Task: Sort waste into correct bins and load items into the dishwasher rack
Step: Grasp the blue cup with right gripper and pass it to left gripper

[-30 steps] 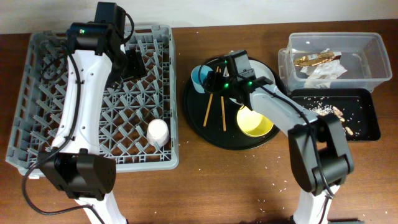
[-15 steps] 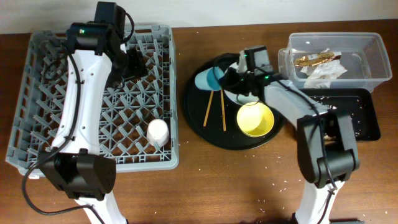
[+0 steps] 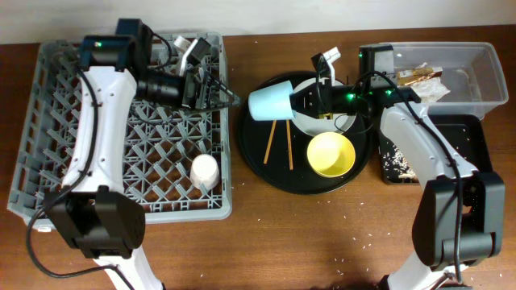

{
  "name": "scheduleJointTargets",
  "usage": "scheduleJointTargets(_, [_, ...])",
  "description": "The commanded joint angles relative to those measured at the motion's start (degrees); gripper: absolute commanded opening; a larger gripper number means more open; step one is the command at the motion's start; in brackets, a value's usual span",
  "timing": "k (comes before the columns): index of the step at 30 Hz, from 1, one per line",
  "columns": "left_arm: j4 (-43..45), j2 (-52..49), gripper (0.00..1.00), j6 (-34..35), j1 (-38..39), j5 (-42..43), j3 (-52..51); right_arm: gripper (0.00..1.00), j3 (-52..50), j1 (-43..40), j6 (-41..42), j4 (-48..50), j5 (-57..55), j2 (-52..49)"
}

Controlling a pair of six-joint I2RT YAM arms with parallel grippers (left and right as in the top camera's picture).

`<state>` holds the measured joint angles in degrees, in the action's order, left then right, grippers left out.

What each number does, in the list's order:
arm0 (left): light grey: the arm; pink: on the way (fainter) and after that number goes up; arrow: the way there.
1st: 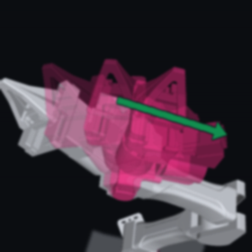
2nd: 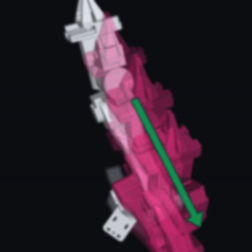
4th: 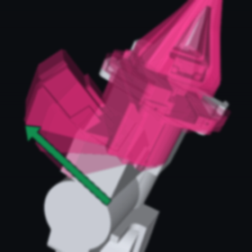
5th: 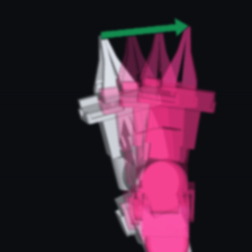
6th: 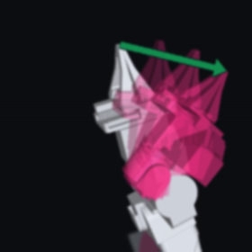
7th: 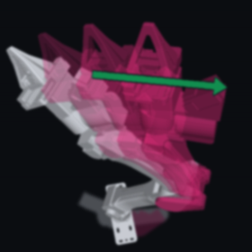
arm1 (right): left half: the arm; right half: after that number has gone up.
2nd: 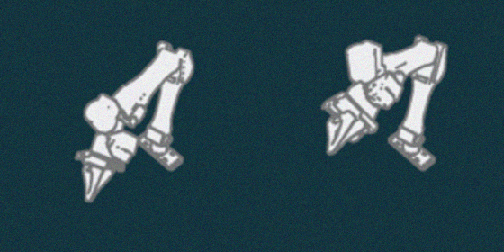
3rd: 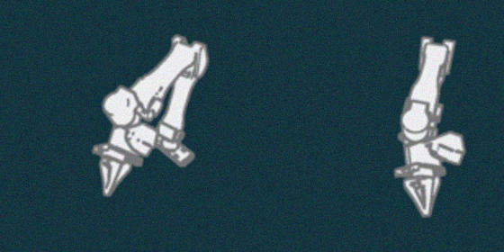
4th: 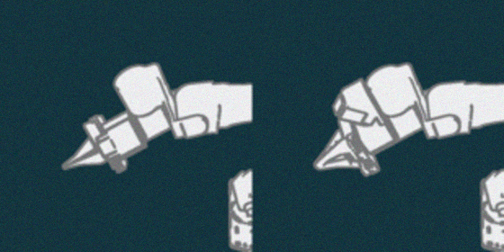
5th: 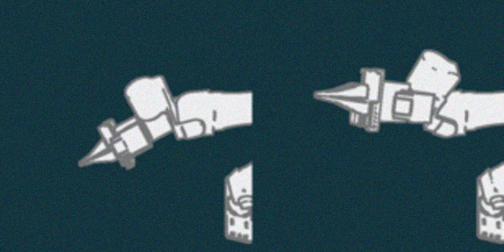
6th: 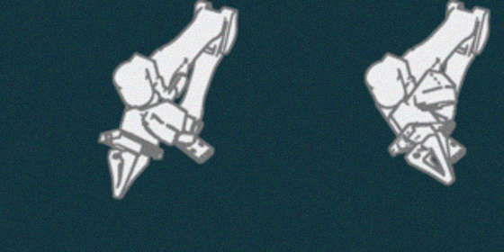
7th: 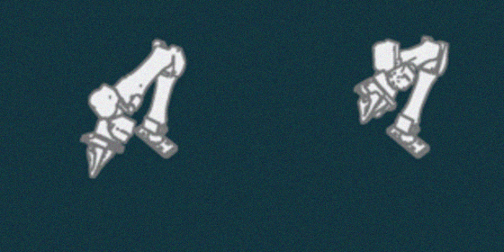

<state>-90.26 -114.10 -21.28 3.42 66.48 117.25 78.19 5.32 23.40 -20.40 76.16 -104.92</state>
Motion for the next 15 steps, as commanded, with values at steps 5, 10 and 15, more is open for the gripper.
scheduleJointTargets(5, [2.84, 0.31, 0.96, -10.10, -0.33, 17.42, -11.65, 0.04, 0.24, 1.60, -1.99, 0.33, 3.32, 1.40])
scheduleJointTargets(10, [3.21, 0.31, 0.94, -10.08, -0.33, 17.55, -12.13, 0.04, 0.24, 6.29, 8.13, 13.16, -0.44, 1.40])
scheduleJointTargets(15, [3.30, 0.31, 0.91, -10.08, -0.33, 15.58, -12.11, 0.04, 0.24, 8.26, 16.59, 24.94, -2.29, 1.40])
